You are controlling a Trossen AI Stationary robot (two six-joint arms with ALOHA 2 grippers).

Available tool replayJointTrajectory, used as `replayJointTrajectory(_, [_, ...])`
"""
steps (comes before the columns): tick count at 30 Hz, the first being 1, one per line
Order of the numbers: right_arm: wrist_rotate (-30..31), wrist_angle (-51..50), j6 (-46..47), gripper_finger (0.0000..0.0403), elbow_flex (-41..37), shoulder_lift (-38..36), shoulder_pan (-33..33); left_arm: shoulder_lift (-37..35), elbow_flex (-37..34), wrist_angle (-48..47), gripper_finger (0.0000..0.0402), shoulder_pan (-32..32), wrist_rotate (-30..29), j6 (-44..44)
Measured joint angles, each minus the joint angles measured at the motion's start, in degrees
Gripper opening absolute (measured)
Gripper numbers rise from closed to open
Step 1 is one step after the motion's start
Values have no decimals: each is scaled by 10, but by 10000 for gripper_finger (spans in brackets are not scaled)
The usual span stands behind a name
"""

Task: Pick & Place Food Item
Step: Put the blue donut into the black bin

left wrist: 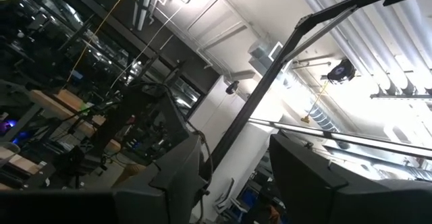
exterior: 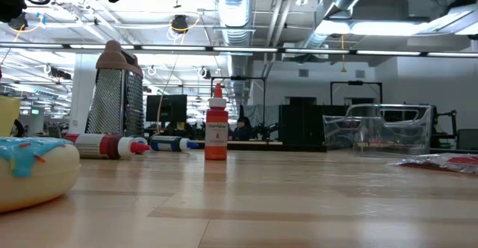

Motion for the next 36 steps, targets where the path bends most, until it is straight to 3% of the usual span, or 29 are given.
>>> replayJointTrajectory(5, [50,-27,46,167,49,-5,-38,0,0,-6,176,0,-5,-3])
replayJointTrajectory(9, [107,3,146,167,66,-38,-79,6,0,-30,176,0,-10,-26])
replayJointTrajectory(14, [265,156,311,167,66,-110,-123,47,12,-64,176,-7,-10,-46])
replayJointTrajectory(17, [363,258,364,167,55,-136,-142,78,48,-125,176,-11,-10,-44])
replayJointTrajectory(20, [416,350,382,167,40,-134,-150,108,103,-233,176,-20,-10,-20])
replayJointTrajectory(30, [419,502,414,166,33,-12,-108,182,364,-781,176,-114,-10,-3])
replayJointTrajectory(33, [442,554,439,166,33,21,-91,208,398,-872,176,-161,-9,-34])
replayJointTrajectory(36, [444,584,466,166,50,54,-86,222,403,-904,176,-212,5,-67])
